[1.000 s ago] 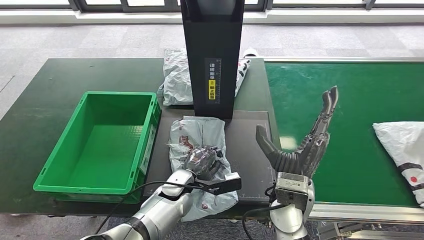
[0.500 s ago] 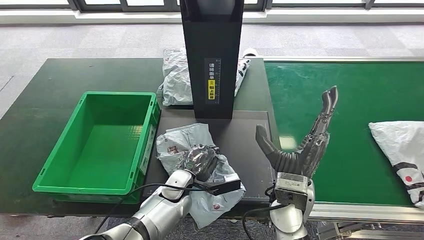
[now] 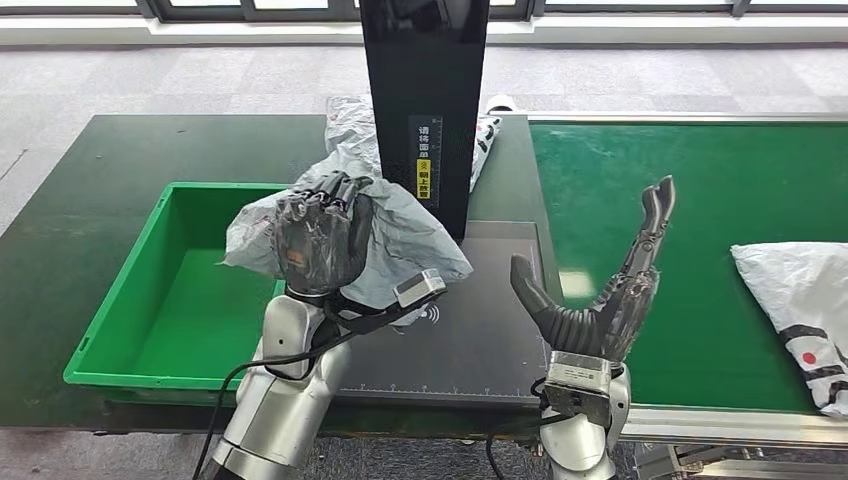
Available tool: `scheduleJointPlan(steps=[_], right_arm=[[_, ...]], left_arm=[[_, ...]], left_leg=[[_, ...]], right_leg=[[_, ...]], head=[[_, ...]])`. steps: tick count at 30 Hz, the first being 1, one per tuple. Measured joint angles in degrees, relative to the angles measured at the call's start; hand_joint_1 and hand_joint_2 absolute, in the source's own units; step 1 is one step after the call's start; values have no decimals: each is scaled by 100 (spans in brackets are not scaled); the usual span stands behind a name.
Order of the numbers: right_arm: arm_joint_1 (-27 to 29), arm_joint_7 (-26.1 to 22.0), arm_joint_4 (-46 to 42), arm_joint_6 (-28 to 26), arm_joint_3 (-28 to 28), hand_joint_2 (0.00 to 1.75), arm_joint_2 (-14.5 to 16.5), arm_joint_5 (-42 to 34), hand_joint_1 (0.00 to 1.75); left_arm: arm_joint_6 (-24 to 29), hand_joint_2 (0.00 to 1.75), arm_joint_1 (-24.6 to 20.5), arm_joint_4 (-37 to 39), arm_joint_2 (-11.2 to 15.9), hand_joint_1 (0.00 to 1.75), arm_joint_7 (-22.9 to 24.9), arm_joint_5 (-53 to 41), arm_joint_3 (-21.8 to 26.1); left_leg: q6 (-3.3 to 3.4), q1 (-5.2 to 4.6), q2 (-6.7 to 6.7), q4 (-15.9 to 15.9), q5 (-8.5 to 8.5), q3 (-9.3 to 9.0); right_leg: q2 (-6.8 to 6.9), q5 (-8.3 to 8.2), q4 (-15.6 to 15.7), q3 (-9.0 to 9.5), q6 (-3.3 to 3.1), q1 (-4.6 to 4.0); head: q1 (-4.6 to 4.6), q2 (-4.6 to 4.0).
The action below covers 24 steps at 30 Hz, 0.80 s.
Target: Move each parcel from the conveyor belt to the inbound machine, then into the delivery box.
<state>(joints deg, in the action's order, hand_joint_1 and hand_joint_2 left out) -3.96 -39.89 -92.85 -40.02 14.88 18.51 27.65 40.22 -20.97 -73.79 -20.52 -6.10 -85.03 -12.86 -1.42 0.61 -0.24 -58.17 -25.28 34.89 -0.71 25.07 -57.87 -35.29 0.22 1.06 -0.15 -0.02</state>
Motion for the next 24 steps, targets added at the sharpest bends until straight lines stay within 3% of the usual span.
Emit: scheduleJointPlan(steps=[7, 17, 21, 24], right_arm=[[0, 0, 0, 0, 0, 175, 0, 17, 0], [0, 0, 0, 0, 0, 175, 0, 17, 0], [-3, -1, 0, 0, 18, 175, 0, -60, 0], [-11, -4, 1, 0, 61, 175, 0, -100, 0]], left_arm=[[0, 175, 58, -1273, 21, 175, -130, 22, 212], [-1, 175, 86, -1646, 44, 175, -151, 30, 653], [-4, 175, -56, -1355, 49, 175, -417, 190, 1384], [-7, 175, -337, -914, 50, 175, -1016, 382, 2497]], left_leg=[[0, 0, 0, 0, 0, 0], [0, 0, 0, 0, 1, -1], [0, 1, 0, 1, 2, 0], [-3, 3, 11, 2, 4, -6]], right_leg=[[0, 0, 0, 1, 0, 1], [1, 0, 0, 0, 0, 0], [2, -1, 0, 2, -1, -2], [-12, -3, -1, -1, -4, -3]], head=[[0, 0], [0, 0], [1, 1], [-1, 1]])
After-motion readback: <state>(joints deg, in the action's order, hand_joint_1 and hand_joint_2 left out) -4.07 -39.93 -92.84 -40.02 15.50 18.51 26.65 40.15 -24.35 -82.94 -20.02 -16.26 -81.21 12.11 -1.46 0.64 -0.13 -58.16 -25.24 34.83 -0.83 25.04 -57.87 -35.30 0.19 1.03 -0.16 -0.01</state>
